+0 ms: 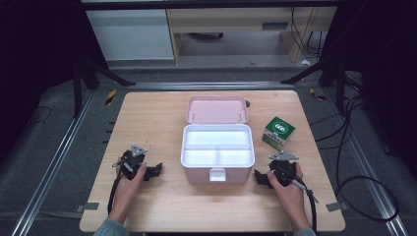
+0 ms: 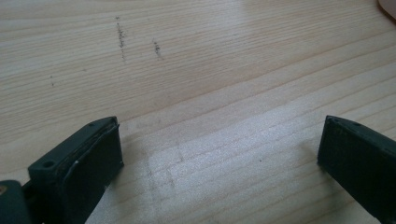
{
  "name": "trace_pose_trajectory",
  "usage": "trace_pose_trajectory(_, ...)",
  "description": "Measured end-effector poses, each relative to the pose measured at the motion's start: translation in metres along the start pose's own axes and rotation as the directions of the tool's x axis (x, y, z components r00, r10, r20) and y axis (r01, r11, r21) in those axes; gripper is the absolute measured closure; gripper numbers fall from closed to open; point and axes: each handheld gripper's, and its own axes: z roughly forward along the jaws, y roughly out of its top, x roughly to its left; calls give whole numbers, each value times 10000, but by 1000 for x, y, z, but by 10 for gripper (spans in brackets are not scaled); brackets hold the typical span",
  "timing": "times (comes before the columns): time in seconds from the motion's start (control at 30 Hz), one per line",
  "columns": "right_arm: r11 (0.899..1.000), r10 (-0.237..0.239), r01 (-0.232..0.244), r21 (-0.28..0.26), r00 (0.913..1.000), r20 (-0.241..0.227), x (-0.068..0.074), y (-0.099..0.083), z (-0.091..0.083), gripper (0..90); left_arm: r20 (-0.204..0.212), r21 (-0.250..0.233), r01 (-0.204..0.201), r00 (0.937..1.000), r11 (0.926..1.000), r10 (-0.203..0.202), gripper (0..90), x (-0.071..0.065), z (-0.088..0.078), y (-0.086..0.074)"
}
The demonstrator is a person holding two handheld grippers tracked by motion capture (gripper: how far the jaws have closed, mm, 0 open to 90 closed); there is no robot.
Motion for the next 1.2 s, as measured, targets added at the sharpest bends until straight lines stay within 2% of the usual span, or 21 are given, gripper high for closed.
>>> trace_pose_trajectory(0.23, 10000, 60, -60, -26, 10000, 4, -1, -1, -1, 11, 228, -61, -323, 9992, 9995, 324, 23, -4, -2, 0)
trace_pose_trajectory(0.33, 9998, 169, -169, -110, 9998, 39, -1, -2, -5, 60, 330, -210, -505, 9981, 9985, 512, 23, -13, -11, -3)
trace_pose_trajectory(0.43, 9991, 214, -216, -352, 9998, -59, -2, -3, -13, 61, 578, -68, -870, 9945, 9962, 872, 29, -21, -19, -8)
trace_pose_trajectory(0.53, 9989, -31, 31, -476, 10000, 1, 0, -6, -21, 68, 948, 161, -1320, 9870, 9911, 1299, 30, -31, -27, -11)
trace_pose_trajectory(0.67, 9979, -283, 281, -588, 9996, -27, 10, -11, -32, 66, 1138, 118, -1447, 9832, 9894, 1425, 29, -47, -32, -14)
trace_pose_trajectory(0.7, 9974, -318, 313, -656, 9995, -69, 13, -11, -35, 68, 1385, 187, -1662, 9770, 9859, 1621, 44, -52, -33, -15)
trace_pose_trajectory(0.77, 9937, -580, 555, -969, 9980, -240, 18, -10, -42, 70, 1615, 149, -2036, 9667, 9789, 1986, 52, -63, -34, -15)
trace_pose_trajectory(0.9, 9900, -498, 423, -1344, 9973, -534, 22, -7, -48, 74, 1898, -484, -2260, 9542, 9729, 2311, 48, -82, -40, -8)
trace_pose_trajectory(0.97, 9893, -653, 550, -1350, 9952, -732, 25, -7, -47, 74, 2072, -824, -2328, 9471, 9690, 2452, 48, -90, -41, -5)
trace_pose_trajectory(1.03, 9888, -702, 583, -1371, 9940, -835, 27, -6, -47, 74, 2085, -966, -2340, 9457, 9674, 2495, 58, -94, -41, -3)
trace_pose_trajectory(1.07, 9871, -827, 660, -1459, 9903, -1115, 31, -5, -48, 73, 2004, -1177, -2359, 9457, 9646, 2558, 80, -99, -42, -3)
trace_pose_trajectory(1.13, 9842, -1095, 886, -1535, 9850, -1335, 37, -3, -48, 72, 2176, -1423, -2111, 9464, 9670, 2386, 94, -103, -43, -2)
trace_pose_trajectory(1.2, 9798, -1406, 1145, -1639, 9774, -1577, 43, -1, -48, 71, 2285, -1651, -2054, 9435, 9647, 2400, 123, -108, -43, 0)
